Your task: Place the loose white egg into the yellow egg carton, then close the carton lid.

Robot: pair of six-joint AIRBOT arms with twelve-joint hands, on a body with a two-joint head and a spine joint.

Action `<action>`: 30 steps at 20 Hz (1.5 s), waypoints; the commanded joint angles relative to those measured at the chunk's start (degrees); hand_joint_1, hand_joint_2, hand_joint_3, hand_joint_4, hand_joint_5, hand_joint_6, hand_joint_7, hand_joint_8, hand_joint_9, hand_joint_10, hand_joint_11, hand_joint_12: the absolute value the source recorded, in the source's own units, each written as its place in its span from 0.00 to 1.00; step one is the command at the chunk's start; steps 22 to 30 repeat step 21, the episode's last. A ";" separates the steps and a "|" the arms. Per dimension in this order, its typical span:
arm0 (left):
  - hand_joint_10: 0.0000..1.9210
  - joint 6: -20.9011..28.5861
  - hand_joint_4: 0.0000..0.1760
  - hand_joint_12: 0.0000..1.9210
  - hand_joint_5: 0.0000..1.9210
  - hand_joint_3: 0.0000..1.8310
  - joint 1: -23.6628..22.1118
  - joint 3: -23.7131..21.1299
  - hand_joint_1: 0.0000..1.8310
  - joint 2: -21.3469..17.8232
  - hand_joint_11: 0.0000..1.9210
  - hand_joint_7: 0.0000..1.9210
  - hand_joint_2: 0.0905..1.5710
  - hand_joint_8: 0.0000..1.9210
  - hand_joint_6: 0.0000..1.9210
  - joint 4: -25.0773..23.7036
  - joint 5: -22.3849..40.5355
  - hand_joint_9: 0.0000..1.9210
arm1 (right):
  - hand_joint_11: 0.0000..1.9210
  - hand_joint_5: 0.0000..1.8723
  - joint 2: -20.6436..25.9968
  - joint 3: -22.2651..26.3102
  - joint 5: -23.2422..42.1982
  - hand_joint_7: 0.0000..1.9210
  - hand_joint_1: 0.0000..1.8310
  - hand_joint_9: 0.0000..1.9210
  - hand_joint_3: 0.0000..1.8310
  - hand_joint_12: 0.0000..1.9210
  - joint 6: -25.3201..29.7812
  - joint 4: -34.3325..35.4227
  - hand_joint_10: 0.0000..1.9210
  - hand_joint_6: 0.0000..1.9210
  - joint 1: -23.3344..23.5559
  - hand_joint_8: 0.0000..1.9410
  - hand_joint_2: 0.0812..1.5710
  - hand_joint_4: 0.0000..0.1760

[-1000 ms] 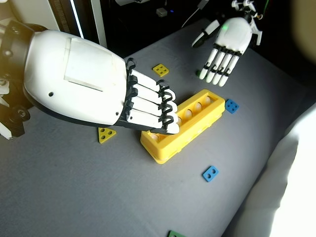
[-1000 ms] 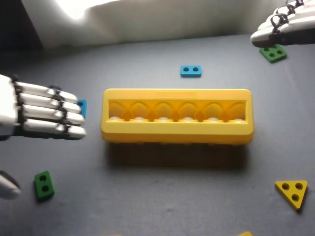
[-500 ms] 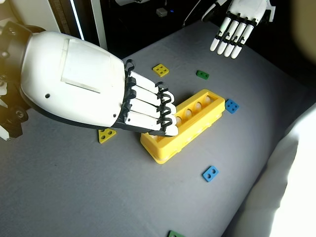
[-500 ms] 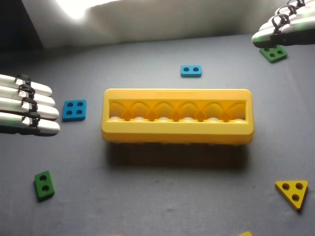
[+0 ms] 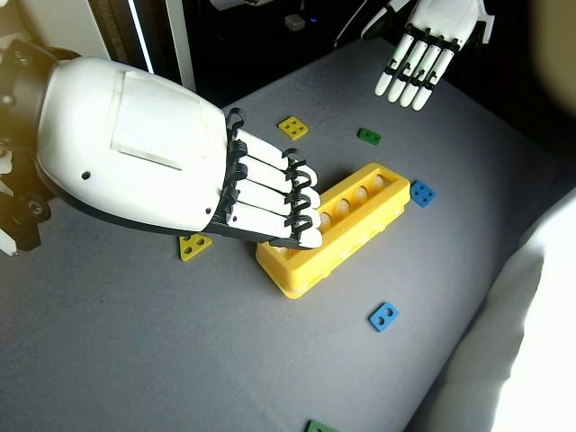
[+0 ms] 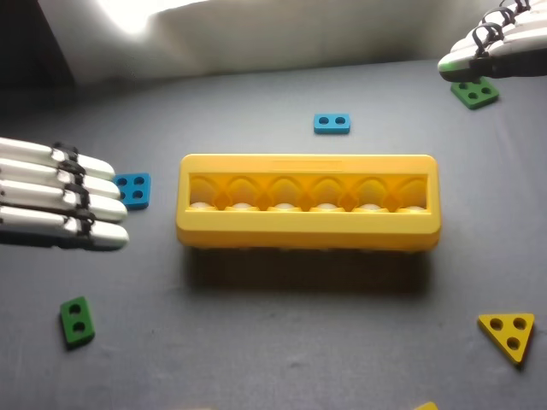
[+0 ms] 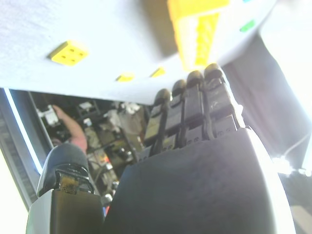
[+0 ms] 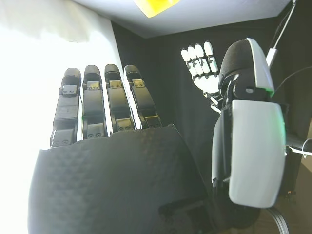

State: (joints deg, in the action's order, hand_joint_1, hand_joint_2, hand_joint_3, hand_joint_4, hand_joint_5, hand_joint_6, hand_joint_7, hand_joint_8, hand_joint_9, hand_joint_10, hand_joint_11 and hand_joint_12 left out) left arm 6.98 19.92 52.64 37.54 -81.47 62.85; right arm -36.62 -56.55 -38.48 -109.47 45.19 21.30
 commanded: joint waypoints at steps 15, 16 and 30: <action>0.00 -2.94 0.00 0.00 0.00 0.00 0.88 -1.50 0.00 -0.72 0.00 0.00 0.69 0.00 0.00 8.16 -1.94 0.00 | 0.01 0.01 0.82 0.02 3.40 0.01 0.20 0.02 0.00 0.01 0.46 2.99 0.00 0.00 1.09 0.00 0.62 0.00; 0.00 -2.89 0.00 0.00 0.00 0.00 0.88 -1.40 0.00 -0.66 0.00 0.00 0.69 0.00 0.00 8.33 -1.66 0.00 | 0.01 0.01 0.82 0.02 3.40 0.01 0.20 0.02 0.00 0.01 0.46 2.99 0.00 0.00 1.09 0.00 0.62 0.00; 0.00 -2.08 0.00 0.00 0.00 0.00 1.06 -1.47 0.00 -0.66 0.00 0.00 0.69 0.00 0.00 8.41 -0.91 0.00 | 0.02 0.03 0.83 0.02 3.40 0.03 0.21 0.03 0.00 0.01 0.45 2.99 0.01 0.01 1.03 0.01 0.61 0.00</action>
